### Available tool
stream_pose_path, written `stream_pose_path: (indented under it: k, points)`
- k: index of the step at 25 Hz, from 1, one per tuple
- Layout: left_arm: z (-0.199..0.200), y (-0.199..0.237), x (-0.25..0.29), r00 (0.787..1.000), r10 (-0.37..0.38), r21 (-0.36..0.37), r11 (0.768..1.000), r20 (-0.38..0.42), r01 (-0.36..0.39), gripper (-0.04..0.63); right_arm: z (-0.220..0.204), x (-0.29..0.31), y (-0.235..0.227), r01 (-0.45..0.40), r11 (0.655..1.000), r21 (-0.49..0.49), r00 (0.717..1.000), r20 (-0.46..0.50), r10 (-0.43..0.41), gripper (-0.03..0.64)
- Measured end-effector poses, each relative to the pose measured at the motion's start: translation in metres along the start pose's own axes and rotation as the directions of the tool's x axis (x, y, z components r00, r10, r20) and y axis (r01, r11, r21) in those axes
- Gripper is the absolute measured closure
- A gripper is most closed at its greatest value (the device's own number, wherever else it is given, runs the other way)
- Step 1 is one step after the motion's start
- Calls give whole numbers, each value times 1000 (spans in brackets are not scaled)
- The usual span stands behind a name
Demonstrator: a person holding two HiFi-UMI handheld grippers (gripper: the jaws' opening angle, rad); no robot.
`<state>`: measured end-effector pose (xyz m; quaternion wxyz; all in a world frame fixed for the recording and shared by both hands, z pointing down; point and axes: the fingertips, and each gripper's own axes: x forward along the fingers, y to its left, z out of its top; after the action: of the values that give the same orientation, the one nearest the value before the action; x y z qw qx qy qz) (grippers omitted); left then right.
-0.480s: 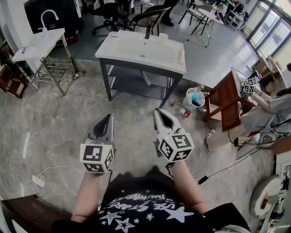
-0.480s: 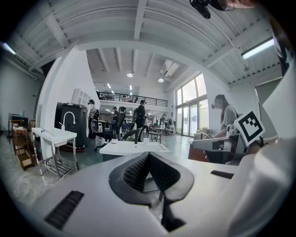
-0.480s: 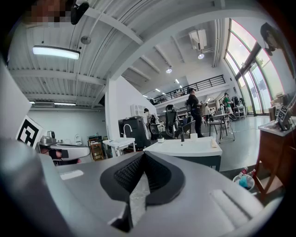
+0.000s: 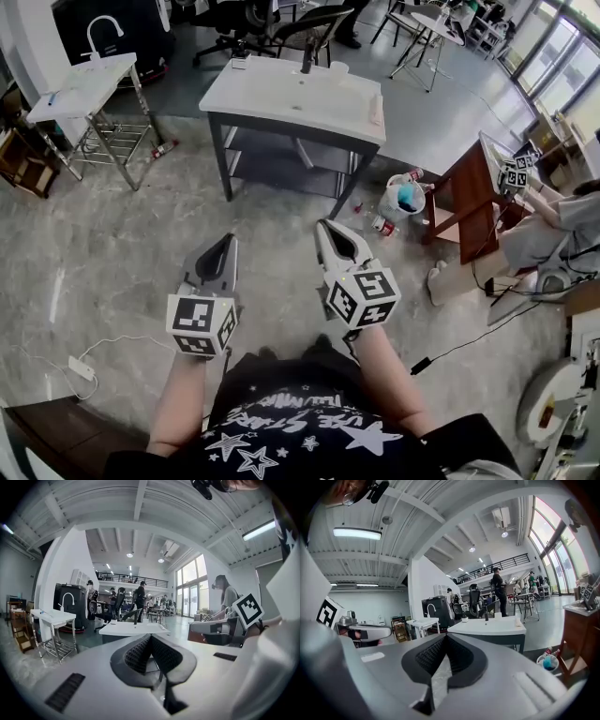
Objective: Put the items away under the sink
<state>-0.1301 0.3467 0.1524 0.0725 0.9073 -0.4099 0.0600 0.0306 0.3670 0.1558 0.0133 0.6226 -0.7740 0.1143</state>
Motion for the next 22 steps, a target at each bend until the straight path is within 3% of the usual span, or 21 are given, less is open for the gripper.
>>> stream_pose_path:
  k: [4,9,14,22]
  points:
    - [0,-1,-6,1000,0,3,1000,4,0,586,4,-4,0,4,1000,8,1000,17,-4,614]
    - [-1,4,-8,1000,2,-15,1000,8,-1,586,10,-19,-6,21,996,86,995,95,-30,614]
    - [-19,5,2,1000,-13,-60,998,-16,12,586,-8,-22,-22,53,996,74,997,59,-58,614]
    - [-19,20,39,999,10,-61,998,-32,-11,586,-2,29,-43,11,998,67,998,59,-15,614]
